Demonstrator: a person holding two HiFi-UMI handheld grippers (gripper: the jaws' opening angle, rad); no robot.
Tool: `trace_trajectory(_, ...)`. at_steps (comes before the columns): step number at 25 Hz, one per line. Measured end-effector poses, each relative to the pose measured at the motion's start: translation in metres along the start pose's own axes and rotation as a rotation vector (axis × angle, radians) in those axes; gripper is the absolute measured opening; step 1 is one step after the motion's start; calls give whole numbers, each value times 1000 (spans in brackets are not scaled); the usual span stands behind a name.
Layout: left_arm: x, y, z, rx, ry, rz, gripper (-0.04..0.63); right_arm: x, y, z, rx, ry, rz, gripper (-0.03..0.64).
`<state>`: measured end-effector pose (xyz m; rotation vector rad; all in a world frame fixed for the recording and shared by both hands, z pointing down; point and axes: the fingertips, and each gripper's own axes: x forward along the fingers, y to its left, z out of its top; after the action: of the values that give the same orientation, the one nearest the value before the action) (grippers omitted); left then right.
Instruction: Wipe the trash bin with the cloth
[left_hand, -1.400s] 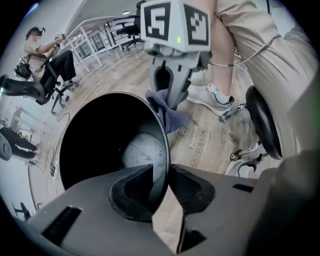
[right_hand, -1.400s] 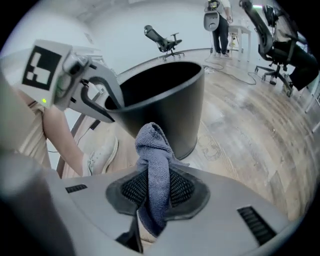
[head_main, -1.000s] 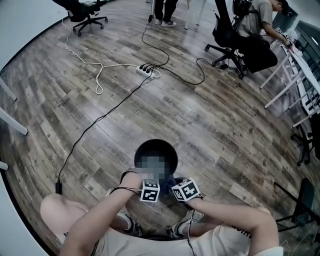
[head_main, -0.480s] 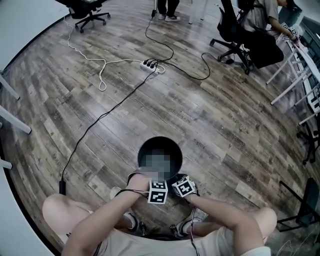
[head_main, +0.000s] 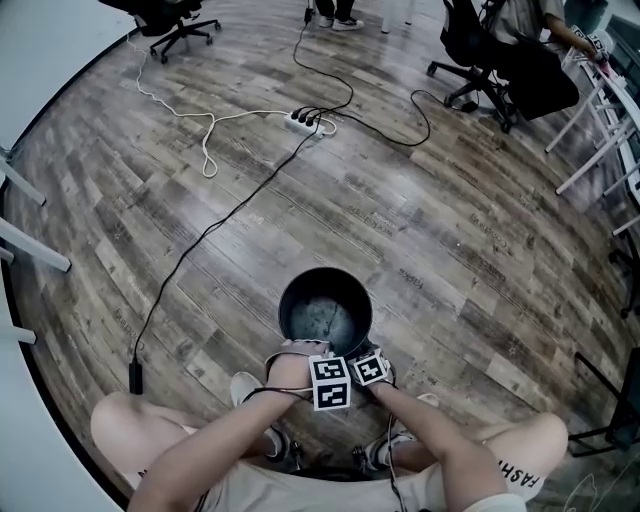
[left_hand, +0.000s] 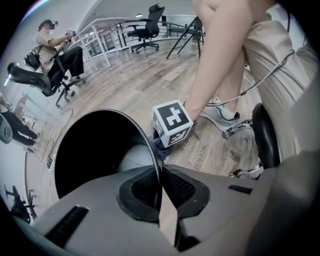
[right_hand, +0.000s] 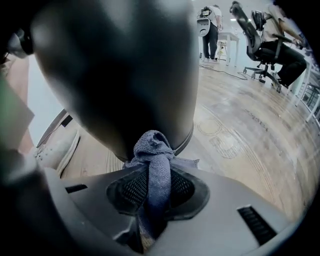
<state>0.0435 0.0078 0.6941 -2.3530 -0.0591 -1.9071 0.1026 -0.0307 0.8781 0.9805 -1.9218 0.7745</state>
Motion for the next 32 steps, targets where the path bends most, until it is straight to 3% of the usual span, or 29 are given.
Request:
trace_trajectory(5,-2,-1,5,-48,-25,-19,29,-21,0,5,12,61,58,81)
trace_trajectory(6,-3,-2,7,-62,-46,-35,43,-31,2,8,26,72,67,81)
trace_trajectory(7,-4,-4,8,-71,-61,-51,130,-42,3,11,39,81,76,81)
trace_trajectory(8,-6,-4,7,-68,-64,-62,160,-51,4,13,51,88,83,81)
trace_trajectory(11,-10,0,-5,-19,-39,-55,173,-83,7,21,64,92,98,81)
trace_trajectory(22,-2,2,-38,135,63,-10,157,-188,46,75,-23,3,152,81)
trace_trajectory(24,1,3,-40,165,78,13,95,-193,53,80,-10,1,162,81)
trace_trajectory(32,3,-11,-25,226,73,-17,34,-174,54,84,-30,-8,113,81)
